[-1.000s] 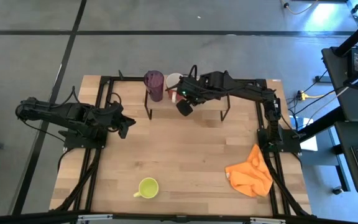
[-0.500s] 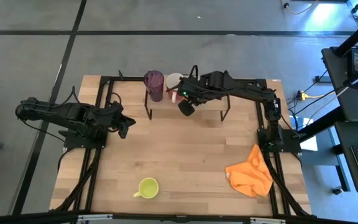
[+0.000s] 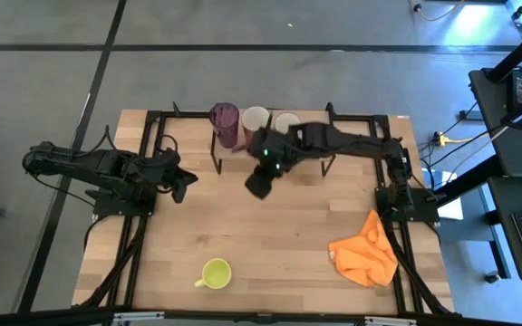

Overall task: Stack small to large cups/mugs on shelf
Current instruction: Put the yellow mug on the shelf

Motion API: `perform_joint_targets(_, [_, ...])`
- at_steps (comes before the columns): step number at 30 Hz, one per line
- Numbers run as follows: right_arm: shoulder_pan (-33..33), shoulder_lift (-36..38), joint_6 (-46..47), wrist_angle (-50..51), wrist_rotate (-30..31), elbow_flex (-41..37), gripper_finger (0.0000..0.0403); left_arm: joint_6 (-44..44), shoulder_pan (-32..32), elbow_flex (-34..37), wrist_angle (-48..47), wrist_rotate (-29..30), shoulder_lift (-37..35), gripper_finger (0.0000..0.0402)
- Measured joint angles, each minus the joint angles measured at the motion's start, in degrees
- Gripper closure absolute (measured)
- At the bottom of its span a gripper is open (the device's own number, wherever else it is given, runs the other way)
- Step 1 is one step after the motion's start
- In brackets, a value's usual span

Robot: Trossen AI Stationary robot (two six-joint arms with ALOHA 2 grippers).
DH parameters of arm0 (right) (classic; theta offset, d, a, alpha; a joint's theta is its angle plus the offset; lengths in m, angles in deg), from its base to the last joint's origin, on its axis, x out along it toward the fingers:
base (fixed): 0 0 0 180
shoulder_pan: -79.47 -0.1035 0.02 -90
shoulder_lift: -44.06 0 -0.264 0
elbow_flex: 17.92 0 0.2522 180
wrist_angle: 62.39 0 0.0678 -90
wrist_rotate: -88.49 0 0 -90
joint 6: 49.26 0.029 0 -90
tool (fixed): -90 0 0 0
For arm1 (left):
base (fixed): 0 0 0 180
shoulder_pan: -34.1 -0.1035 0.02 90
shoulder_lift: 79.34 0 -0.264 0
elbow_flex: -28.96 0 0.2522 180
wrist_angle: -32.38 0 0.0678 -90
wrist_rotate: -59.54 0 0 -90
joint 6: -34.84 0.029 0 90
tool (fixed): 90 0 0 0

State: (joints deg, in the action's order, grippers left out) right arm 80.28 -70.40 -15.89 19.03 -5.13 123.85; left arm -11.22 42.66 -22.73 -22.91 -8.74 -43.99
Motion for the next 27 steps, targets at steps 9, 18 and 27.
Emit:
perform_joint_targets(9, [-8.2, 0.01, 8.86, 3.17, 1.87, -0.01, 0.0336, 5.31, 3.34, 0.03, -5.01, -13.17, 1.26, 0.0347])
perform_joint_targets(18, [-15.65, 0.01, 16.02, 2.95, 13.09, 0.0, 0.0273, -4.39, 17.13, -3.82, -3.1, -4.95, 2.7, 0.0347])
perform_joint_targets(27, [-23.83, 0.03, 17.57, 4.38, 23.02, 0.0, 0.0281, -11.73, 34.44, -13.42, -1.12, 4.19, 14.65, 0.0347])
